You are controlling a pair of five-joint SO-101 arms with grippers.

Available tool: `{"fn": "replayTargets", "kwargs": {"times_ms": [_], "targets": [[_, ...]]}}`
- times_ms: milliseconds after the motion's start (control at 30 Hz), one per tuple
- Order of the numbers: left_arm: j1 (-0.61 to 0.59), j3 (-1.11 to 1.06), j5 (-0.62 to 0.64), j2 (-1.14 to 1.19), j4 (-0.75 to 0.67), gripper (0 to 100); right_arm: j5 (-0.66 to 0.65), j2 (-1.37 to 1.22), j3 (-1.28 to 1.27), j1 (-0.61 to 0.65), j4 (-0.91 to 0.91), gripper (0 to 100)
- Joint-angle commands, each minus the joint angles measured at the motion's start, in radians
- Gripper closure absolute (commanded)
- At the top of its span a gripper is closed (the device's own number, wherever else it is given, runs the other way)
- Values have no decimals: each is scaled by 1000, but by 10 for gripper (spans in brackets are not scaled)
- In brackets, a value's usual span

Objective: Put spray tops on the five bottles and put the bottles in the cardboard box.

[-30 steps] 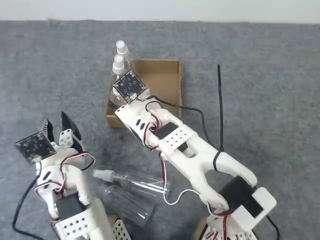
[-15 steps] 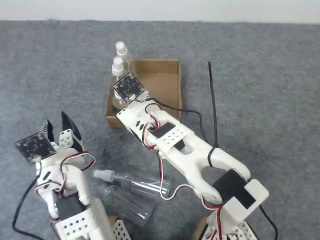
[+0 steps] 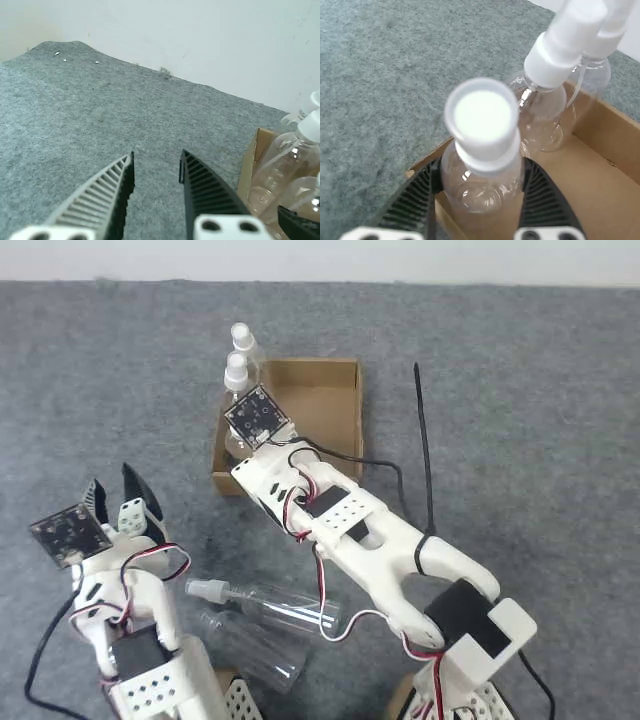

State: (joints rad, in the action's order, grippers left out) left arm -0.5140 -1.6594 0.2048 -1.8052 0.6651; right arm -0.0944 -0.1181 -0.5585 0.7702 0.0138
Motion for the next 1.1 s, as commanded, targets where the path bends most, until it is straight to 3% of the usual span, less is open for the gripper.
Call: {"fn": "replayTargets", "kwargs": {"times_ms": [0, 500, 1067], "targets": [[-5, 2, 3, -17, -38, 859, 0, -4, 46, 4, -12, 913], [-5, 2, 2, -17, -38, 859, 0, -5, 44, 4, -12, 910], [-2, 1, -38, -17, -38, 859, 2, 5, 49, 5, 56, 741]]}}
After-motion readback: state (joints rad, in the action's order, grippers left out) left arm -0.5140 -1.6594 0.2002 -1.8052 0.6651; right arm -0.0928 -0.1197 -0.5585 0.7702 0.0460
